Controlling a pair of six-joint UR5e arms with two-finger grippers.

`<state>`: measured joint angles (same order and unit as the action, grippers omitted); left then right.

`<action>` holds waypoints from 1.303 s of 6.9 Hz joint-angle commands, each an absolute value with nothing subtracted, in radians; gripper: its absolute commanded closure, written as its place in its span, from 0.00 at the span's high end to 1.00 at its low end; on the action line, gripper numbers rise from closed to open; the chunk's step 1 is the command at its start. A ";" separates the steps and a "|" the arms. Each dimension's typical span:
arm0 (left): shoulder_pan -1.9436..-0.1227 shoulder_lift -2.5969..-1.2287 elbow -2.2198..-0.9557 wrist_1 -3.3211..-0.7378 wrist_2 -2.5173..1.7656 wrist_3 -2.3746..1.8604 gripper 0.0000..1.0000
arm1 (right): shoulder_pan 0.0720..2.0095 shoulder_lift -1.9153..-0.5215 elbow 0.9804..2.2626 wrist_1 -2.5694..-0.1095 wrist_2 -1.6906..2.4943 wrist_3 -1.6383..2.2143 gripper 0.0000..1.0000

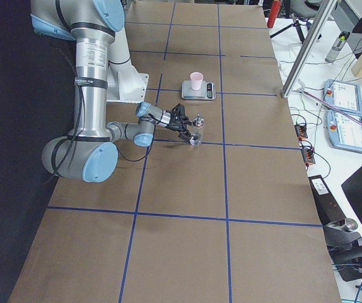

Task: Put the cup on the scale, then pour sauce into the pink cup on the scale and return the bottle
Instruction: 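Close the right gripper around the glass sauce bottle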

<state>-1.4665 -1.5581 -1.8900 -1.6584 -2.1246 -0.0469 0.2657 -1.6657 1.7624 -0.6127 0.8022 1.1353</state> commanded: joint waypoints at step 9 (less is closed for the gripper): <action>-1.466 -1.560 -1.922 -1.646 -2.128 -0.049 1.00 | 0.316 -1.661 1.762 -0.611 0.816 1.132 0.00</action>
